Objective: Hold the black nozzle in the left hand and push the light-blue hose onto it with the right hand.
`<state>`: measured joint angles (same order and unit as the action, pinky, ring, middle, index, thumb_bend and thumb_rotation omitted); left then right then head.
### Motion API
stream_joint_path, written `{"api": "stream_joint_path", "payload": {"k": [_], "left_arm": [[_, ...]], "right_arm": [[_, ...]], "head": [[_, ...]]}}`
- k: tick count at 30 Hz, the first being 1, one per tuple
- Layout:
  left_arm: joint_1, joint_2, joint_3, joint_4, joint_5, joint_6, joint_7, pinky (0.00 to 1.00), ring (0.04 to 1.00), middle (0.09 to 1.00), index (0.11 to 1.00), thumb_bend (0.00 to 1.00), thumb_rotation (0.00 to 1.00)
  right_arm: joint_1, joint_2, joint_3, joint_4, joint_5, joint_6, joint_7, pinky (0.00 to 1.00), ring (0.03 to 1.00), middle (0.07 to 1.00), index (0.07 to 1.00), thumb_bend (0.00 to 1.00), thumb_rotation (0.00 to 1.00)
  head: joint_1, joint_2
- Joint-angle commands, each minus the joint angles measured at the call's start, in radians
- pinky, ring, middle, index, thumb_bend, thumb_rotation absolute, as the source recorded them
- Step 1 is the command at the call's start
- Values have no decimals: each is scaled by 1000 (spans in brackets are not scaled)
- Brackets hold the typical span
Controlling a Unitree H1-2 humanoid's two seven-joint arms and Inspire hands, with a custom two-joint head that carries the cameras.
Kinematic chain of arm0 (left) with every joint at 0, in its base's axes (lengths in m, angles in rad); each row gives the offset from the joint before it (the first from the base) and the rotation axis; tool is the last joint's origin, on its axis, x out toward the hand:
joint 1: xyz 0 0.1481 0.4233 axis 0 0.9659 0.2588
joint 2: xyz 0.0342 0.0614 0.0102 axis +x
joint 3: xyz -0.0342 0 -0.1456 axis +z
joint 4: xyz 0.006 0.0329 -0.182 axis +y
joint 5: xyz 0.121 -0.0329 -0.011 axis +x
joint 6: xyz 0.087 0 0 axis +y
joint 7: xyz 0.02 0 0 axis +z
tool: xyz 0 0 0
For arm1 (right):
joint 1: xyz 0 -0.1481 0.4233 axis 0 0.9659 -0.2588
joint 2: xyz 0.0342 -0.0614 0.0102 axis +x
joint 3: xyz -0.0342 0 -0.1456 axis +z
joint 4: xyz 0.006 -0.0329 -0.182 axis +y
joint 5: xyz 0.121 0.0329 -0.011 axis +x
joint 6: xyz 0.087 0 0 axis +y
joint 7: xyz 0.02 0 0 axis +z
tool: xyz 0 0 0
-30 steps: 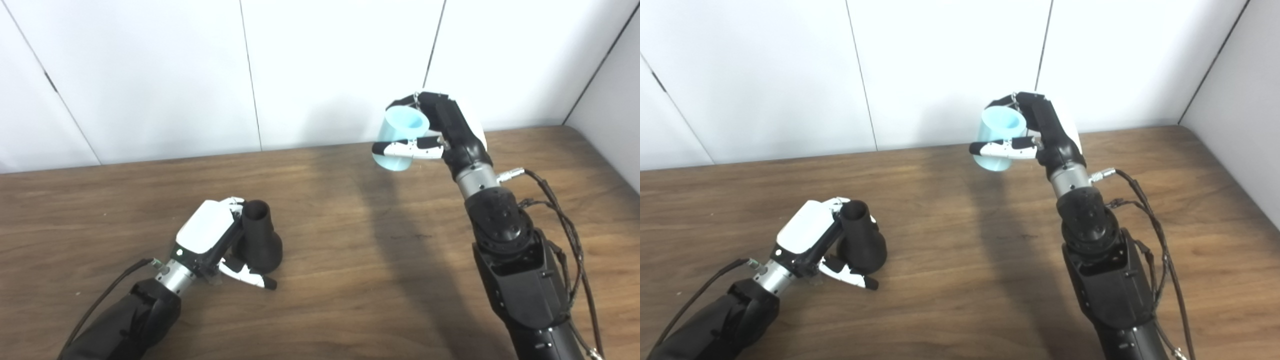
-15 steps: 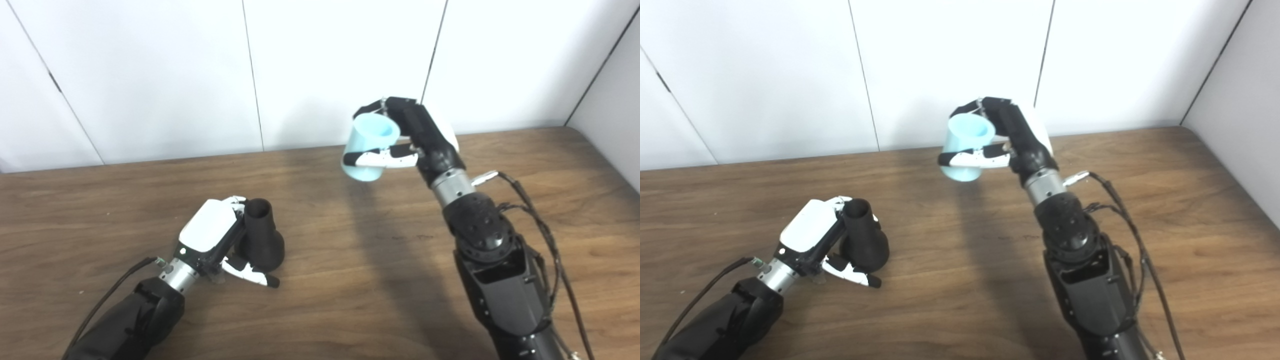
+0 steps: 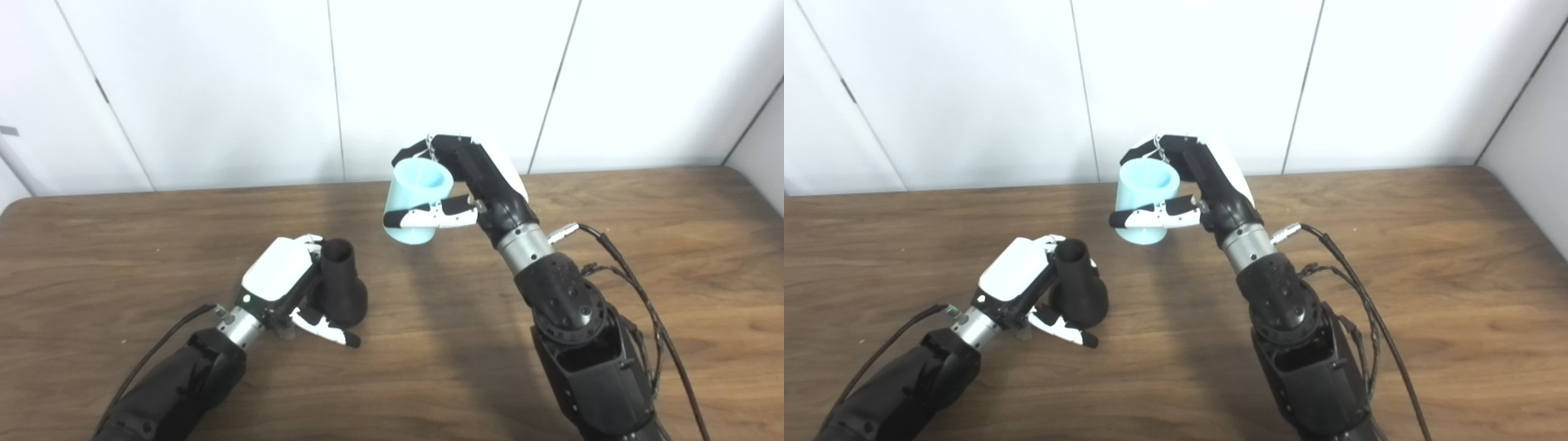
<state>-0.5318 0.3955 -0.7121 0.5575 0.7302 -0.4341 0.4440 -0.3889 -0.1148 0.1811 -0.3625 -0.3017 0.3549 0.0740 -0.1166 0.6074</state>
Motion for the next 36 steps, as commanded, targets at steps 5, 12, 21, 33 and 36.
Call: {"api": "stream_joint_path", "payload": {"k": [5,12,21,33,36], "left_arm": [[240,-222,-119,142,-8,-36,38,757,487,468,499,523,0],[243,-236,-110,160,29,-35,25,774,498,468,500,523,0],[265,-242,-103,156,57,-34,17,744,493,461,506,522,0],[283,-249,-102,142,59,-34,9,757,494,462,508,521,0],[287,-249,-99,139,76,-24,-10,760,498,464,506,521,0]], "right_arm": [[-83,43,34,-58,-40,-79,-9,303,419,462,510,519,0],[-73,42,48,19,-44,-174,-23,282,399,469,534,515,0],[-68,63,37,77,-30,-256,-36,255,387,457,539,513,0],[-69,80,37,130,-25,-328,-46,277,397,459,536,514,0],[-69,87,36,141,-17,-344,-44,269,389,463,543,512,0]], "head": [[6,2],[36,-8],[55,-2],[78,-4],[78,-5]]}}
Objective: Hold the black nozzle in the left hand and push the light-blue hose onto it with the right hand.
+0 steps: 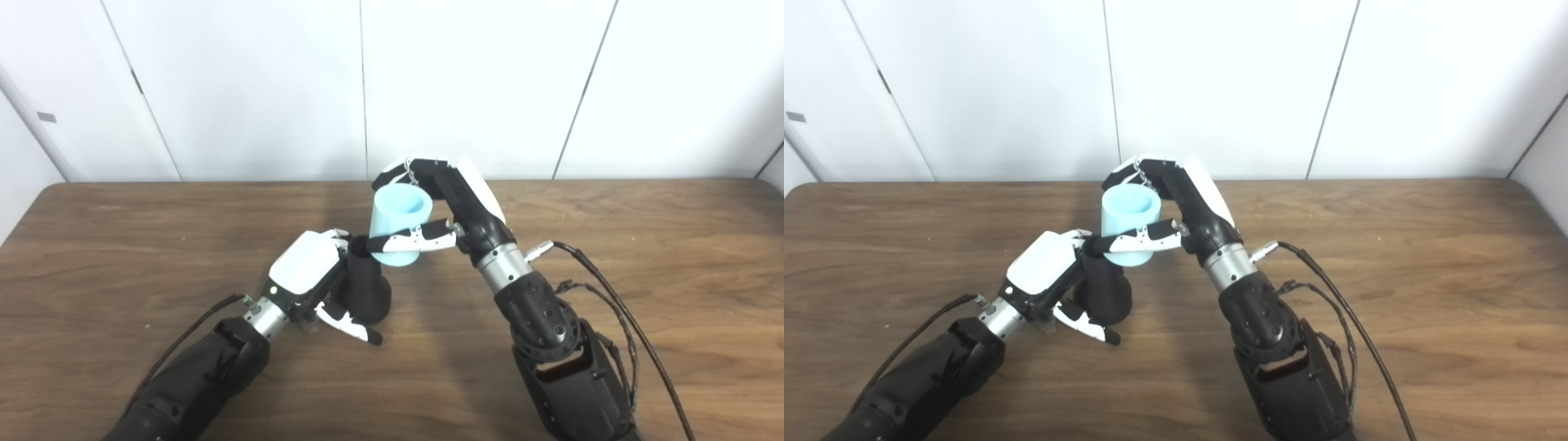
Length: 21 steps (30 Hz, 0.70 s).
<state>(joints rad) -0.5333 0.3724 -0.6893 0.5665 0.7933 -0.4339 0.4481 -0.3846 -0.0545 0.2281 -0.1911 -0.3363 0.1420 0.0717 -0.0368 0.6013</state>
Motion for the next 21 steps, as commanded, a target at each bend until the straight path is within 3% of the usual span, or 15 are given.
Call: {"api": "stream_joint_path", "payload": {"k": [1,11,21], "left_arm": [[289,-226,-121,129,17,-24,-14,762,499,465,505,522,0],[299,-233,-108,132,29,-30,-20,773,503,465,505,522,0],[329,-229,-107,118,46,-29,-24,780,500,462,507,522,0]], "right_arm": [[-75,29,-13,-29,21,-133,-40,267,387,464,544,512,0],[-98,45,-20,-16,27,-146,-38,301,406,470,531,515,0],[-102,62,5,20,-16,-204,-55,287,401,470,534,514,0]], "head": [[-2,1],[16,-9],[19,-20]]}}
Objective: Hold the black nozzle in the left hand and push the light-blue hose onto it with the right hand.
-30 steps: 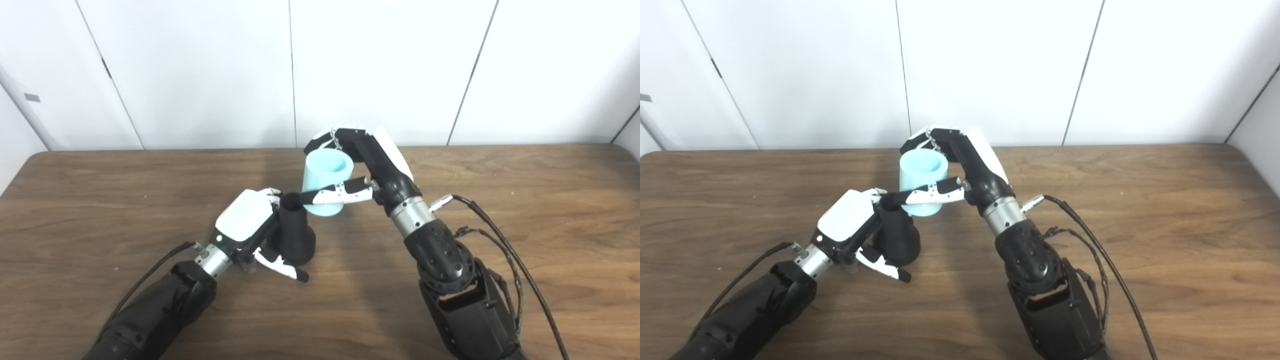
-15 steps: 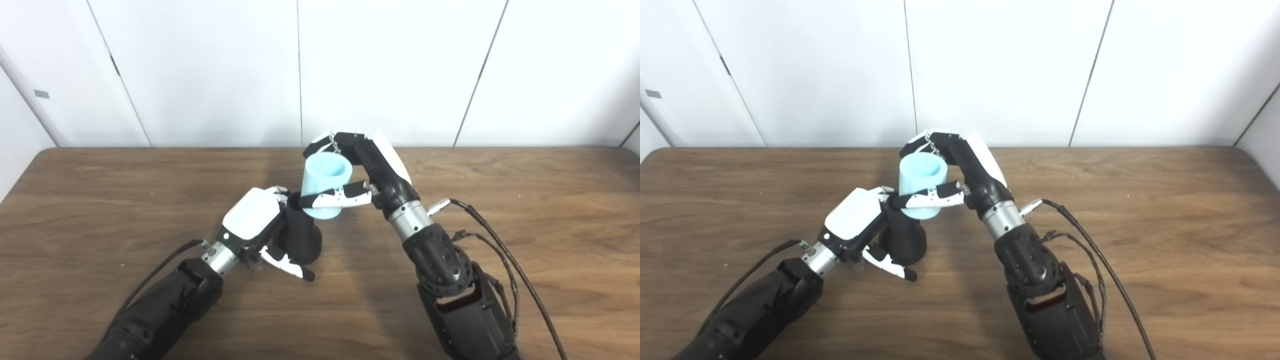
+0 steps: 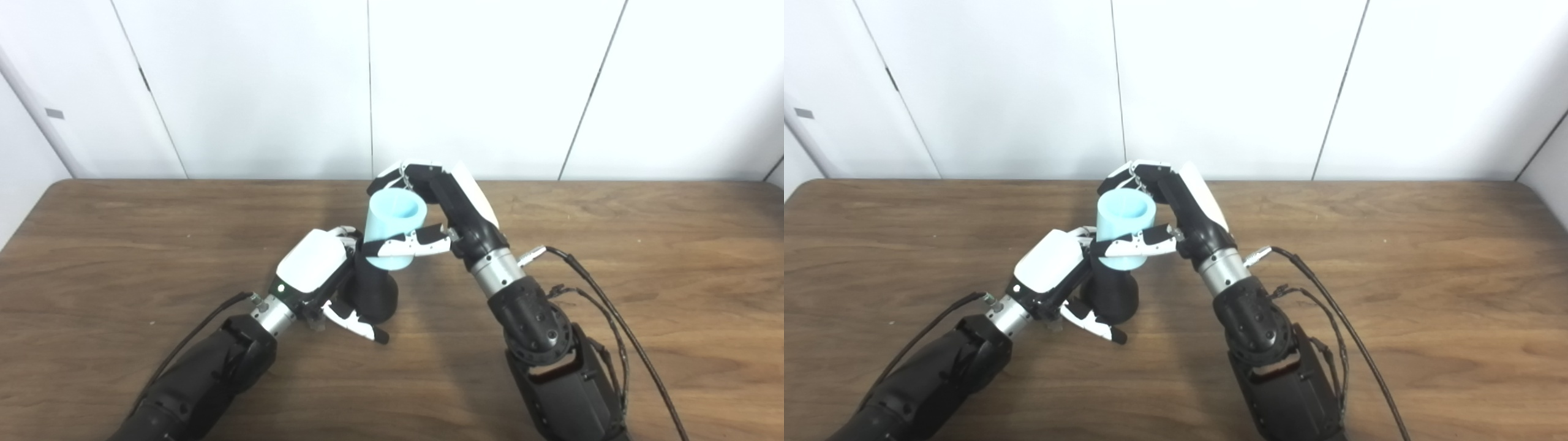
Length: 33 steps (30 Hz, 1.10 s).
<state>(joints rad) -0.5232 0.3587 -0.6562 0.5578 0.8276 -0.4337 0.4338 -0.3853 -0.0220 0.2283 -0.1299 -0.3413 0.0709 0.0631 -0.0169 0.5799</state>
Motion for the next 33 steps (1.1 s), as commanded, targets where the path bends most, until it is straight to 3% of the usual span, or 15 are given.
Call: {"api": "stream_joint_path", "payload": {"k": [1,33], "left_arm": [[321,-214,-141,126,11,-31,-6,776,498,461,507,522,0],[407,-210,-108,23,44,-10,-46,756,482,453,516,521,0]], "right_arm": [[-102,33,4,-38,-12,-136,-49,287,401,470,535,514,0],[-98,70,-1,101,-20,-326,-119,276,395,473,531,515,0]], "head": [[-2,1],[46,7]]}}
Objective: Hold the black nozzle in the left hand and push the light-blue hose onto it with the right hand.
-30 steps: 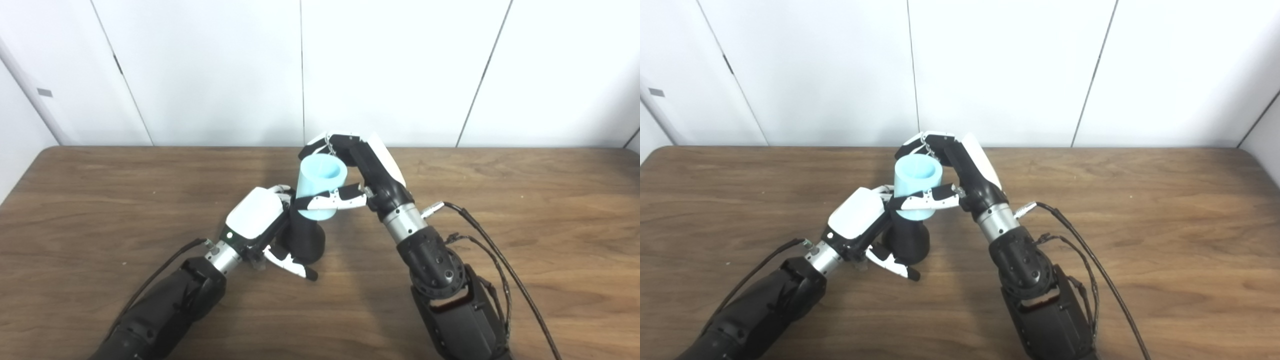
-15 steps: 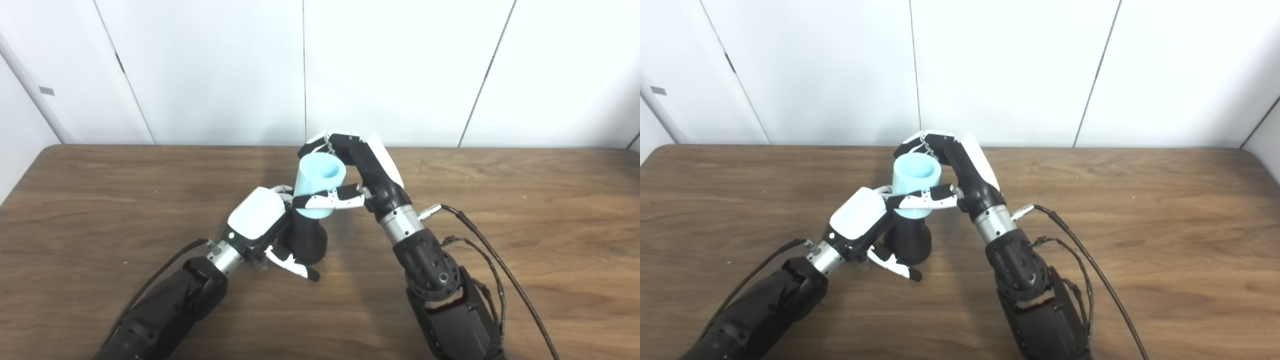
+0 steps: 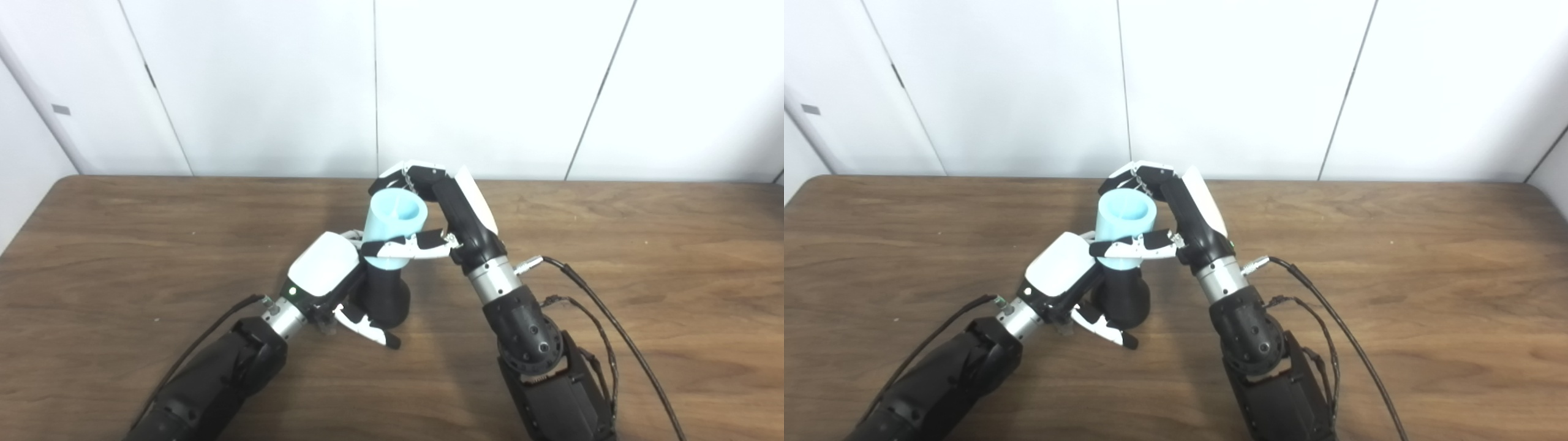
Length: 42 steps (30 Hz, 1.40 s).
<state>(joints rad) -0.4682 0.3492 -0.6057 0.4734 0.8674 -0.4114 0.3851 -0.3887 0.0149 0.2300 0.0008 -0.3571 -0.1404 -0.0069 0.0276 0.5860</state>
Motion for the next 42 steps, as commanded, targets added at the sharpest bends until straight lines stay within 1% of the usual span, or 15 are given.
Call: {"api": "stream_joint_path", "payload": {"k": [1,4,8,10,18,23,24,25,28,31,33,36,39,42], "left_arm": [[354,-199,-158,103,5,-31,1,755,483,453,516,521,0],[358,-198,-154,93,1,-28,-8,752,484,453,515,521,0],[361,-195,-150,82,-7,-25,-23,754,483,454,514,521,0],[359,-194,-150,83,-3,-25,-22,756,485,455,513,521,0],[356,-191,-142,84,-10,-29,-41,766,487,456,512,521,0],[353,-187,-137,85,-9,-31,-46,770,493,461,508,521,0],[353,-186,-136,84,-9,-34,-44,768,493,460,509,521,0],[353,-185,-134,83,-11,-35,-44,767,490,460,509,521,0],[355,-183,-129,81,-17,-41,-44,777,489,457,512,521,0],[356,-181,-126,77,-20,-41,-49,775,494,461,507,521,0],[358,-179,-125,73,-23,-40,-56,775,496,462,506,522,0],[360,-176,-122,69,-23,-43,-57,772,495,461,508,521,0],[362,-174,-119,63,-16,-38,-61,766,494,462,506,522,0],[364,-172,-116,61,-19,-40,-68,772,498,464,505,522,0]], "right_arm": [[-92,34,-2,-29,-5,-117,-48,274,394,472,532,515,0],[-83,40,0,-24,-3,-118,-47,268,390,470,536,514,0],[-67,42,4,-33,-8,-89,-36,266,391,469,537,514,0],[-56,36,10,-43,-15,-67,-22,271,394,470,536,514,0],[-46,6,26,-62,-42,-30,14,266,386,470,536,514,0],[-42,-18,28,-71,-49,-29,30,274,390,472,537,514,0],[-39,-21,28,-70,-49,-38,27,277,393,471,531,515,0],[-36,-23,27,-62,-52,-62,16,279,396,471,527,515,0],[-25,-28,27,-31,-68,-161,-34,293,404,486,513,517,0],[-11,-26,21,2,-87,-237,-85,327,413,486,507,518,0],[-4,-25,16,20,-95,-268,-107,340,417,481,508,519,0],[12,-23,2,39,-103,-291,-136,356,424,469,507,519,0],[25,-19,-11,39,-111,-290,-158,366,429,466,503,520,0],[33,-16,-22,40,-113,-287,-172,336,413,474,510,518,0]], "head": [[1,6],[-2,9],[-5,14],[-9,17],[-25,24],[-28,24],[-28,24],[-28,25],[-30,25],[-30,25],[-31,25],[-33,26],[-34,28],[-34,28]]}}
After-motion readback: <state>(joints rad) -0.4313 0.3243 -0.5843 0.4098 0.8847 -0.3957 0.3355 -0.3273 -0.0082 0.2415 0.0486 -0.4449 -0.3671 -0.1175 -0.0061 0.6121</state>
